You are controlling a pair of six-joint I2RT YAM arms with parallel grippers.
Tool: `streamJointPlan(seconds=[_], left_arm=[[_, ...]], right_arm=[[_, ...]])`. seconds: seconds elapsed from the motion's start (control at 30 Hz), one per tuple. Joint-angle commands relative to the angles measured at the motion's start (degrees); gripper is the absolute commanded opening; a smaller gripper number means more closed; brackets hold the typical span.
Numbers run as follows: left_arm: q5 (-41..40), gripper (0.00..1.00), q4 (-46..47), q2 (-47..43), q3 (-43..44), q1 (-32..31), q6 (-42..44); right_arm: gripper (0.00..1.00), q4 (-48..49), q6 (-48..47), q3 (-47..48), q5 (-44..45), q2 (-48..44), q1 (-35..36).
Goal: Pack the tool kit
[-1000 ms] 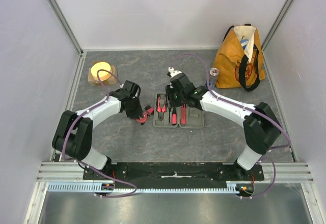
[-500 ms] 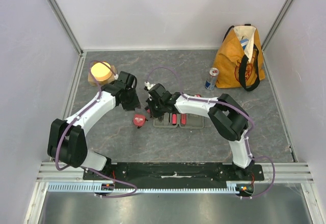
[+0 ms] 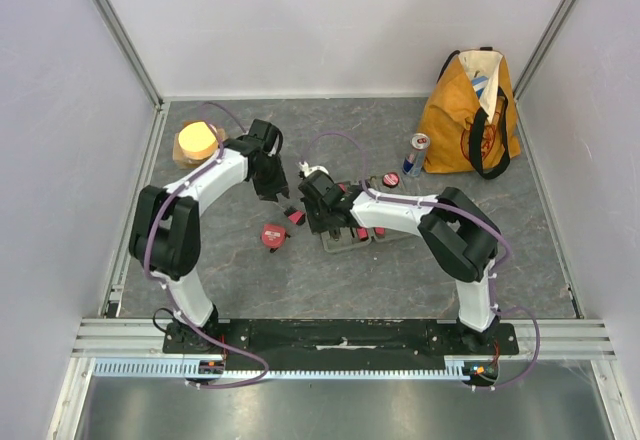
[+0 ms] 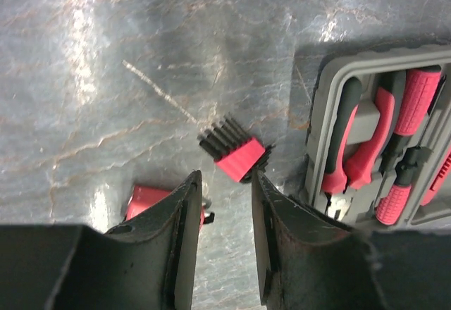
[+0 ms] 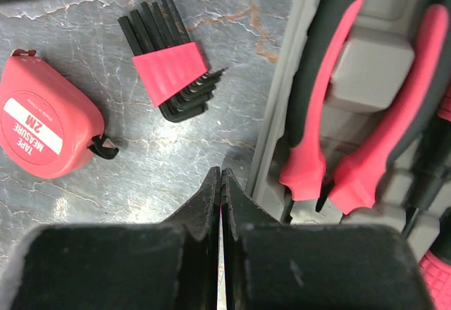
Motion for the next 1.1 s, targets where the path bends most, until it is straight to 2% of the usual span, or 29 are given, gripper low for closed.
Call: streamJointPlan(seconds=[0.0, 0.23, 0.47, 0.67, 0.87, 1.07], left_arm=[[2.9, 0.40, 2.1, 5.7, 5.8, 0.1, 5.7], [6.3, 0.39, 3.8, 15.1, 11.6, 0.1, 6.4], [7.2, 0.33, 3.8, 19.0, 12.0, 0.1, 6.5], [7.7, 0.23, 3.9, 16.3, 5.5, 0.1, 5.1], [9.0, 0.23, 7.4, 10.2, -6.7, 0.1, 2.2], [7.3, 0.23, 6.8, 6.6, -11.1, 0.1, -0.2]], right_arm=[[0.02, 1.3, 1.0, -2.2, 4.0, -4.7, -0.2], [0.00, 4.7, 0.5, -3.7, -1.3, -4.5, -0.2], [0.00, 5.1, 0.3, -5.3, -1.4, -5.6, -0.2], [0.00, 5.2, 0.7, -6.5, -0.9, -6.6, -0.2], [0.00, 5.5, 0.6, -6.4, -2.5, -5.9, -0.2], [0.00, 7.7, -0.4, -6.0, -8.6, -4.1, 0.1]])
